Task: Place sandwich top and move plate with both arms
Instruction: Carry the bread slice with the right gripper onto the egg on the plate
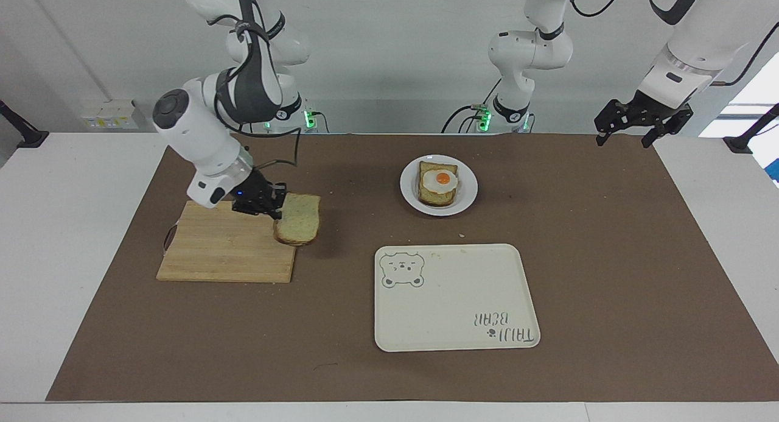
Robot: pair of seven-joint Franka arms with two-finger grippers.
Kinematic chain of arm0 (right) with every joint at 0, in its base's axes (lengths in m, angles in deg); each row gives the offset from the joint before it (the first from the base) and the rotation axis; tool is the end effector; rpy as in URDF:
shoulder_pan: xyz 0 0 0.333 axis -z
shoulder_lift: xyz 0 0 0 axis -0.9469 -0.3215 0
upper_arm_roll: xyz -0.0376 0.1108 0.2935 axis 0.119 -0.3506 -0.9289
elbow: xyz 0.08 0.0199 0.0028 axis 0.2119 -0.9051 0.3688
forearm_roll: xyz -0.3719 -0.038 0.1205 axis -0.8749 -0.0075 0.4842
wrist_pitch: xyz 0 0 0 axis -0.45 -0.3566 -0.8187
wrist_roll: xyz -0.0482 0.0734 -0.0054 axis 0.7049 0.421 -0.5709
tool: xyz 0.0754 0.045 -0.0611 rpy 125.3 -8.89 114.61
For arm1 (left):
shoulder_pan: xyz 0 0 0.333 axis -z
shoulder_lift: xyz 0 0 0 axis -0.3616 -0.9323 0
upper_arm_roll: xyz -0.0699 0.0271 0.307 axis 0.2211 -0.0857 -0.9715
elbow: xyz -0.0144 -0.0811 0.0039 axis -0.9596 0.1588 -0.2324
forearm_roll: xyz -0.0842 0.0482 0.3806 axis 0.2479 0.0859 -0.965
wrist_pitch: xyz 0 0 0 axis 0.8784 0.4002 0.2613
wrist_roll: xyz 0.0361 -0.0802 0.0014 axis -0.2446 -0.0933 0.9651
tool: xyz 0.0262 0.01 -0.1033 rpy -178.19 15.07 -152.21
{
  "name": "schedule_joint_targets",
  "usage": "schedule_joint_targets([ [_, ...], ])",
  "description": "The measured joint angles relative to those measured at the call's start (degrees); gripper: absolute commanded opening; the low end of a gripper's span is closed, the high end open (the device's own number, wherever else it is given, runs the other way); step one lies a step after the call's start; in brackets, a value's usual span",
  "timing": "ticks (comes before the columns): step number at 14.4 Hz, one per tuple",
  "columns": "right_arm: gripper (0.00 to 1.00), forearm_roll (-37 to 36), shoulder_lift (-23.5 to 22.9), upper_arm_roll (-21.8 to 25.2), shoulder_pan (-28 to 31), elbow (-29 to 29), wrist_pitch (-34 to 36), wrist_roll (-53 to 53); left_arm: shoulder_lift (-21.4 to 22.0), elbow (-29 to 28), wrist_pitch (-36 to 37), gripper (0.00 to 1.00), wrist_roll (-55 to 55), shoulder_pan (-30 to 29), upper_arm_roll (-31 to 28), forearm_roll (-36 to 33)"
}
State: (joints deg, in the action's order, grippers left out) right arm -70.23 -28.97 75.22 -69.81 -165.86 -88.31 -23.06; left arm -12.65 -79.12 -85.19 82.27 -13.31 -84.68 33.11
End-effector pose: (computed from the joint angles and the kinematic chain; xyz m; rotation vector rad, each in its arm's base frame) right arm 0.5793 0.0965 0.4317 -2.8669 -0.2325 0.0480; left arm 0.5389 -0.0163 0.6343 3.1279 -0.1722 -0.0900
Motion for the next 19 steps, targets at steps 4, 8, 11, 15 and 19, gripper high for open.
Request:
schedule_joint_targets([
  [4, 0.00, 7.39, -0.24, -2.29, -5.78, 0.00, -0.44, 4.95, 0.00, 0.00, 0.00, 1.00, 0.00, 0.00, 0.00, 0.00],
  [8, 0.00, 10.45, -2.42, -2.47, -16.02, -0.10, -7.79, 15.63, 0.00, 0.00, 0.00, 1.00, 0.00, 0.00, 0.00, 0.00],
  [11, 0.00, 11.80, -4.34, -2.56, -23.47, -0.27, -12.31, 20.40, 0.00, 0.00, 0.00, 1.00, 0.00, 0.00, 0.00, 0.00],
  [15, 0.00, 12.38, -4.70, -2.53, -28.90, -2.88, -14.14, 22.68, 0.00, 0.00, 0.00, 1.00, 0.01, 0.00, 0.00, 0.00],
  [19, 0.00, 12.40, -4.76, -2.51, -31.45, -6.47, -17.52, 23.04, 0.00, 0.00, 0.00, 1.00, 0.01, 0.00, -0.01, 0.00],
])
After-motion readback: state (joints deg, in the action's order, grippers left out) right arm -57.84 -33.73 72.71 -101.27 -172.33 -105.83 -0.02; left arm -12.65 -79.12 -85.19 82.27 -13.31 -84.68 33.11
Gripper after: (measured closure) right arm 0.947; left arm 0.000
